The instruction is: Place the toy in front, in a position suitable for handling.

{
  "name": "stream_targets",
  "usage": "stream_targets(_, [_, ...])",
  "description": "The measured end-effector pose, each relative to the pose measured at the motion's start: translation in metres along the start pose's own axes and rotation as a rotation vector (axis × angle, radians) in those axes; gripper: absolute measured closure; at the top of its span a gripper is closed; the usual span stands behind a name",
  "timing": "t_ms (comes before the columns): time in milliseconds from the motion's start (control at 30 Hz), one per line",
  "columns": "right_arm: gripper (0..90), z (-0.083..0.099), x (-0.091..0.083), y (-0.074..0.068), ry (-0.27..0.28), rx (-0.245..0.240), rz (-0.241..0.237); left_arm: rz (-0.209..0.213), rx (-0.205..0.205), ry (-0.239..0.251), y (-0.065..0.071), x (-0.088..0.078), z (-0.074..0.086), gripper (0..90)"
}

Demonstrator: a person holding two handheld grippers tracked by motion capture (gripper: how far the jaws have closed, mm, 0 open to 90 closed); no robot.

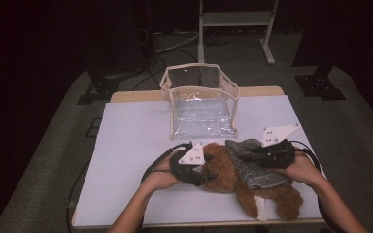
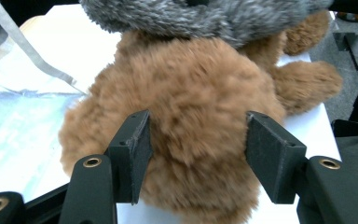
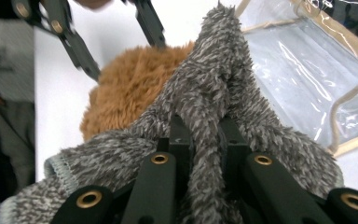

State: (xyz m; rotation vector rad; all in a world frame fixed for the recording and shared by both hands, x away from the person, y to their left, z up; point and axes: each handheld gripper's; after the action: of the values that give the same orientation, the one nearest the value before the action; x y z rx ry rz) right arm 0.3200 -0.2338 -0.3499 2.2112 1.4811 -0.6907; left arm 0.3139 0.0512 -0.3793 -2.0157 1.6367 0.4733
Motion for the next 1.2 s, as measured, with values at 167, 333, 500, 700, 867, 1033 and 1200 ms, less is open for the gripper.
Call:
stream_targets(167, [78.8,-0.006,0.004,-0.003,-0.03,-0.026,-0.013,0.064,0.015,-0.031,0.008,0.011,0.005,41.9])
stream_targets(333, [78.5,-0.023,0.022,0.001,-0.026,-0.042,-0.057,0.119,0.031,-0.051,0.024,0.006,0.013,42.3])
stream_targets(500, [79.1,-0.012,0.023,-0.004,-0.085,-0.048,-0.077,0.099,0.037,-0.032,0.021,-0.002,0.013,43.3])
stream_targets(700, [79.4,0.0,0.014,-0.018,-0.08,-0.044,-0.102,0.085,-0.003,0.0,0.021,0.002,0.01,43.5])
stream_targets(867, [79.4,-0.021,0.025,-0.018,-0.065,-0.09,-0.105,0.118,0.031,-0.017,0.028,0.004,0.012,43.3])
stream_targets(1033, [79.4,-0.037,0.047,-0.02,-0.061,-0.112,-0.134,0.136,0.043,-0.035,0.03,0.003,0.013,43.8])
stream_targets(1200, [79.4,-0.026,0.034,-0.015,-0.109,-0.107,-0.102,0.135,0.048,-0.043,0.03,0.004,0.012,44.0])
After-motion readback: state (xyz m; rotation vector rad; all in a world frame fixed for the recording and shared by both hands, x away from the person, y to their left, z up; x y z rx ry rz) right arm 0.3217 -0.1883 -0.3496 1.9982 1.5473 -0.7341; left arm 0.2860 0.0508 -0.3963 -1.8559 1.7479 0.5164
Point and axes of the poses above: each handheld gripper's, and its own axes: x roughly forward along the jaws, z roughly out of its underside, y roughly to its right, and after that the axes turned 2 degrees about y, right-handed
